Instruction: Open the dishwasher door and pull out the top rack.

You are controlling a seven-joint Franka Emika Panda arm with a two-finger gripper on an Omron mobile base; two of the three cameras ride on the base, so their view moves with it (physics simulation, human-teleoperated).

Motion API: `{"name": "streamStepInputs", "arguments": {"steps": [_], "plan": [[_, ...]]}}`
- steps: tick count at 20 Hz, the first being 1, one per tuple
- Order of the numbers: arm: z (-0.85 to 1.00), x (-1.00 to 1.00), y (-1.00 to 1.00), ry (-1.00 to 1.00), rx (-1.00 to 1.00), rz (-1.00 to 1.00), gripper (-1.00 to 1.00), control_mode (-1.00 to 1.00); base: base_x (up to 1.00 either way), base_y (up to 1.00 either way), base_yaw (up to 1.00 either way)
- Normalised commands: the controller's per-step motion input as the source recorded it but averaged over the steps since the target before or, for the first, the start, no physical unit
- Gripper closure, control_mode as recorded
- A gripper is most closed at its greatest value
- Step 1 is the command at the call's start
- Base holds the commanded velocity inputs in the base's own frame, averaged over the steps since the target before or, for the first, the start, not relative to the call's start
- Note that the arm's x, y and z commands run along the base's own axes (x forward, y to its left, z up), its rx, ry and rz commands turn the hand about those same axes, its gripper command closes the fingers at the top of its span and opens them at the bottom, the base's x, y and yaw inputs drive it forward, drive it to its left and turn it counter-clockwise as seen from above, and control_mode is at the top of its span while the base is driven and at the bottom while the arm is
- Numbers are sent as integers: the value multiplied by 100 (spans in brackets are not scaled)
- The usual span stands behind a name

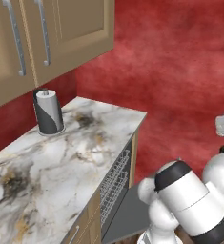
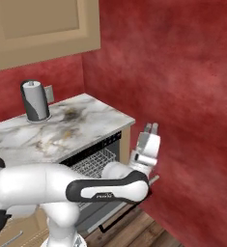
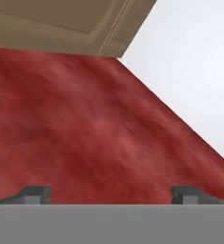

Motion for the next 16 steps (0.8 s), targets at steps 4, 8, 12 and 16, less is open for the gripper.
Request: {"name": "streamStepInputs", "arguments": {"steps": [4,8,12,16], "plan": [[0,-8,48,-12,-100,-1,-100,-100,0,0,0],[0,-1,54,-9,-100,-19,-100,-100,0,0,0],[0,0,28,-1,-100,-32,-100,-100,0,0,0],[0,6,26,5,-100,-37,-100,-100,0,0,0]]}}
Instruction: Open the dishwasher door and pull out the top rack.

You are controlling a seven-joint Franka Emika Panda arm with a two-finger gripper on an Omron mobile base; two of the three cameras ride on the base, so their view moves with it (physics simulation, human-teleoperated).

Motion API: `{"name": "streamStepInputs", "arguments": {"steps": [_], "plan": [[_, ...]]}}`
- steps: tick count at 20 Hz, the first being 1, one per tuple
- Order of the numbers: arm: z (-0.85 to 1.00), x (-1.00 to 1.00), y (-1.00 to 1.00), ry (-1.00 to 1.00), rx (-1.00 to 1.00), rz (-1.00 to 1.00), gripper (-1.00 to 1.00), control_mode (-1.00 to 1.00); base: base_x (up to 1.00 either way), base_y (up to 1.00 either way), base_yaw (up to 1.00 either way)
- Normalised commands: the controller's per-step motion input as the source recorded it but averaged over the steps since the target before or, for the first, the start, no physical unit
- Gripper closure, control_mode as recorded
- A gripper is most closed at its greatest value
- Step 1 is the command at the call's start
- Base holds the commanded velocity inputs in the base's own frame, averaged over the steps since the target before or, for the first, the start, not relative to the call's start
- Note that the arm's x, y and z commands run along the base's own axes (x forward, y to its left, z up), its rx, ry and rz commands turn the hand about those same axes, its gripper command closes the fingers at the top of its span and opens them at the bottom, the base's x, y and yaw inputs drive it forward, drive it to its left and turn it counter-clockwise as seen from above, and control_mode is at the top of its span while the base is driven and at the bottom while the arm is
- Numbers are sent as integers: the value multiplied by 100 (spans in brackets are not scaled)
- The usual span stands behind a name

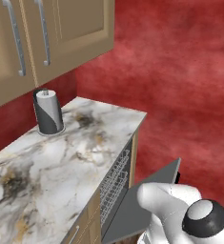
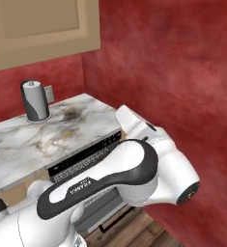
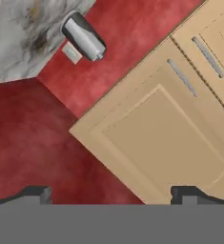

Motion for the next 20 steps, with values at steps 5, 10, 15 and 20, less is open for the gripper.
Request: {"name": "streamStepInputs", "arguments": {"steps": [5,10,15,20], "plan": [[0,49,26,25,-84,-37,-100,-100,0,0,0],[-7,76,14,36,-48,-22,-100,-100,0,0,0],[-39,44,0,26,-6,-3,-100,-100,0,0,0],[-46,35,5,25,0,-1,-100,-100,0,0,0]]}}
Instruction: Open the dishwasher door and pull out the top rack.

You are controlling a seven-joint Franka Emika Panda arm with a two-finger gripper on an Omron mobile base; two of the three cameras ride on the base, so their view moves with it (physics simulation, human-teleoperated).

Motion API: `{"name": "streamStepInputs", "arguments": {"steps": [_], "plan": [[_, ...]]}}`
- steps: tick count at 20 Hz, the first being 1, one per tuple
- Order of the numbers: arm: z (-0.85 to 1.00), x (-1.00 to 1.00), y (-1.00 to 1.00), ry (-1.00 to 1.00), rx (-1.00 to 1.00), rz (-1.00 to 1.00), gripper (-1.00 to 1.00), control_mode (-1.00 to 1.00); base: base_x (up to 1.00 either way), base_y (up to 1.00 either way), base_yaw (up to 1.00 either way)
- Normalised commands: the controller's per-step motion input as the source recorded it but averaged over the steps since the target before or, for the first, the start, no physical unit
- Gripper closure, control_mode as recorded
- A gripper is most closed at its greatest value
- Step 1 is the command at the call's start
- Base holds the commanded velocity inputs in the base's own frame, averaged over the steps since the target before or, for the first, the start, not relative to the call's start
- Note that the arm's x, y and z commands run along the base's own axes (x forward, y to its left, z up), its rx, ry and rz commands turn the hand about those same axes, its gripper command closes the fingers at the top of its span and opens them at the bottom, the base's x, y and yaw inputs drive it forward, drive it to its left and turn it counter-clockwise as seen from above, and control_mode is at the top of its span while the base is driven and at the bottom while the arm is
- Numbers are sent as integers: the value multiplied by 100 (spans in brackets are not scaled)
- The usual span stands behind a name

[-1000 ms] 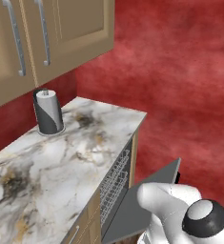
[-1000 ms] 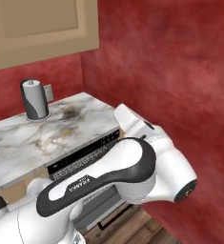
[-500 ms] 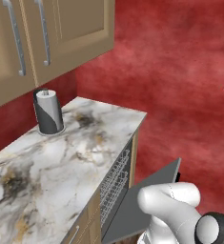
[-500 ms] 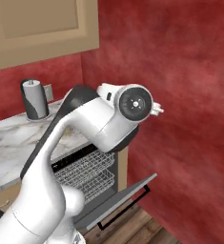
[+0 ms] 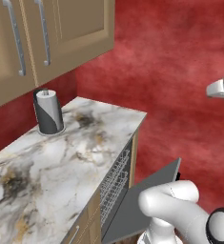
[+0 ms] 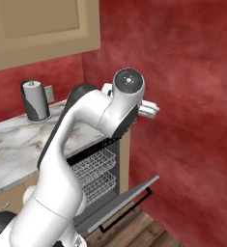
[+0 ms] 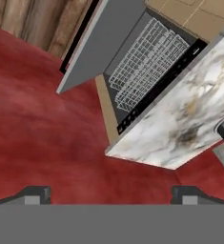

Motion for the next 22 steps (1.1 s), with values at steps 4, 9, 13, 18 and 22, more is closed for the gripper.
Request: {"name": "streamStepInputs", "arguments": {"steps": [4,9,13,18,22], "plan": [[-84,23,22,30,0,-10,-100,-100,0,0,0],[-93,1,23,26,0,-17,-100,-100,0,0,0],[-60,0,29,15,2,-16,-100,-100,0,0,0],[-58,0,24,11,16,-10,-100,-100,0,0,0],[-69,0,15,8,22,-6,-100,-100,0,0,0]]}}
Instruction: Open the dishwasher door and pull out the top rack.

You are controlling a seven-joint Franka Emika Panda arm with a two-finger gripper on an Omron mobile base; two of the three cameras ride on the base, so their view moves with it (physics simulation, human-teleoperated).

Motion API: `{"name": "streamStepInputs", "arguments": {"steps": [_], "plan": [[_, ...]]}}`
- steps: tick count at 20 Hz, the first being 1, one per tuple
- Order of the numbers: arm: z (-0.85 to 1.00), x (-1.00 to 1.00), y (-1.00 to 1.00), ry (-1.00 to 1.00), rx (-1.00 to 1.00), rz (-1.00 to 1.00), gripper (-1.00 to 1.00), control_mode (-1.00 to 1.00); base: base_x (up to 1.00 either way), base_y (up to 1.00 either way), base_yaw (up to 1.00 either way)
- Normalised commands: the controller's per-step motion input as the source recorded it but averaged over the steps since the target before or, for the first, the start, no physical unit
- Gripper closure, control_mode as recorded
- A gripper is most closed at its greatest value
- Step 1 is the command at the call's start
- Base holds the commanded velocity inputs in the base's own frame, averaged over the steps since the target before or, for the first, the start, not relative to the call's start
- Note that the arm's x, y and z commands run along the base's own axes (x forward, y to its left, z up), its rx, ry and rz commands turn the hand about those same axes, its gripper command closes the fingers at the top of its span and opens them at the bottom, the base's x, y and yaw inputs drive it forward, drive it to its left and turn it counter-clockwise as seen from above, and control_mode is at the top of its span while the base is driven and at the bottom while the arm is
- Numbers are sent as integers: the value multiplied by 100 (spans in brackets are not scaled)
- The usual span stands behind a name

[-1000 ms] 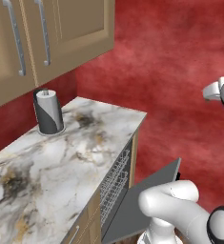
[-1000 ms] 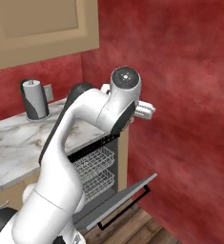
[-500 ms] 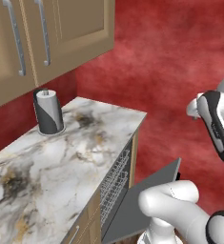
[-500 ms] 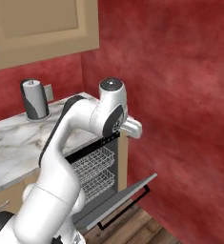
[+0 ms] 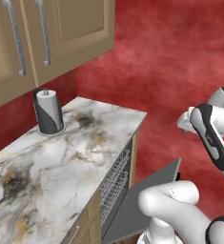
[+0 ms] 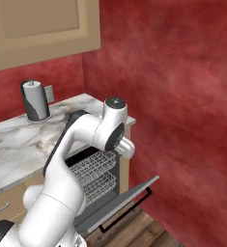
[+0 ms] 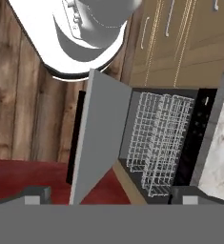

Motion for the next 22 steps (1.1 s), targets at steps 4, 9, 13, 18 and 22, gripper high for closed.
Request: {"name": "streamStepInputs", "arguments": {"steps": [4,9,13,18,22], "plan": [[-63,0,26,3,21,-3,-100,-100,0,0,0],[-64,6,38,1,19,-6,-100,-100,0,0,0],[-63,16,41,0,19,-7,-100,-100,0,0,0],[-52,27,37,0,13,-8,-100,-100,0,0,0],[-44,45,20,0,6,-10,-100,-100,0,0,0]]}}
